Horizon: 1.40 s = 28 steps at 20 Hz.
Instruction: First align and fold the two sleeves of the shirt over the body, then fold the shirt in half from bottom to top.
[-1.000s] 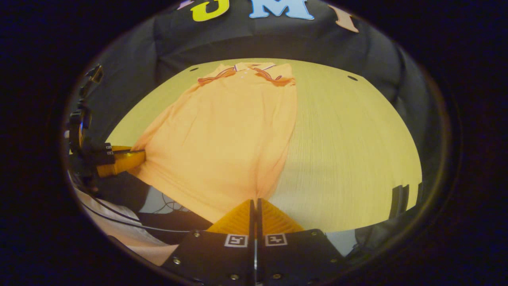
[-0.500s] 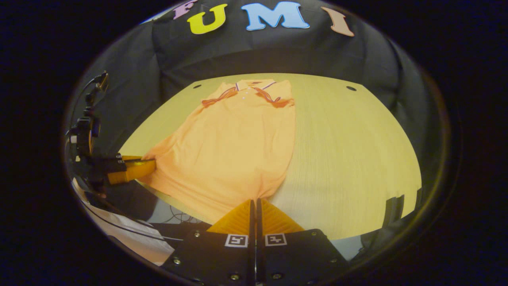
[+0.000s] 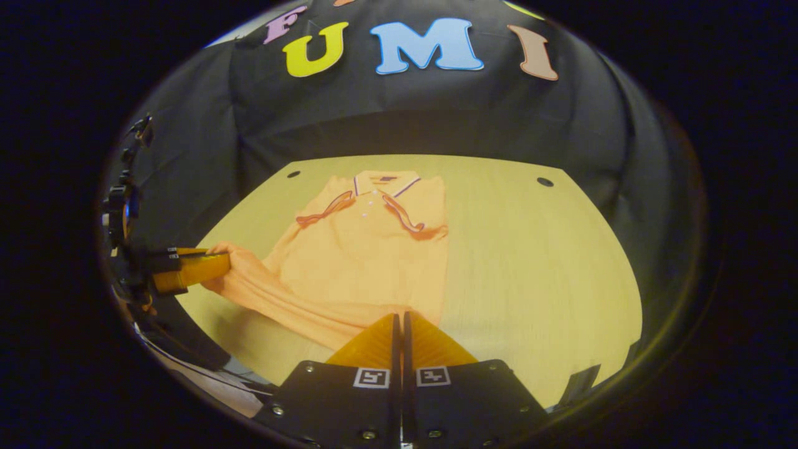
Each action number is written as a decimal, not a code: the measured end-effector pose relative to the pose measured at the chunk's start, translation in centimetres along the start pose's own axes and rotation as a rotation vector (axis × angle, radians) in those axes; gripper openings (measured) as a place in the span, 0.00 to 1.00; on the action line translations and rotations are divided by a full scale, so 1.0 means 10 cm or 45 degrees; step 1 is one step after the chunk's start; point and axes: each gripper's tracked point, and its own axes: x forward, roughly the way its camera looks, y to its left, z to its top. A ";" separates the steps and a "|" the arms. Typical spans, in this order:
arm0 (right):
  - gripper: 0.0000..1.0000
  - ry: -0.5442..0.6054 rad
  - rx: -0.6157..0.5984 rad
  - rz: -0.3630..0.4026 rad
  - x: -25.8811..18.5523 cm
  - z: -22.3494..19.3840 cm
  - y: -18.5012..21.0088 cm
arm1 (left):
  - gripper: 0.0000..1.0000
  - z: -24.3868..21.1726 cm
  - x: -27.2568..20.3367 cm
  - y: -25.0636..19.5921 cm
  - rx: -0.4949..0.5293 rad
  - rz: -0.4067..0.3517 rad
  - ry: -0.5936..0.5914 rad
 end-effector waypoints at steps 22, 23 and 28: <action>0.01 -0.166 0.028 -0.269 1.59 1.89 -0.32 | 0.07 1.83 1.94 0.65 -0.019 -0.097 -0.291; 0.01 -0.173 0.021 -0.279 1.65 1.94 -0.33 | 0.07 1.87 2.00 0.66 -0.022 -0.096 -0.297; 0.01 -0.212 -0.014 -0.317 2.01 2.16 -0.46 | 0.08 2.02 2.32 0.71 -0.030 -0.091 -0.304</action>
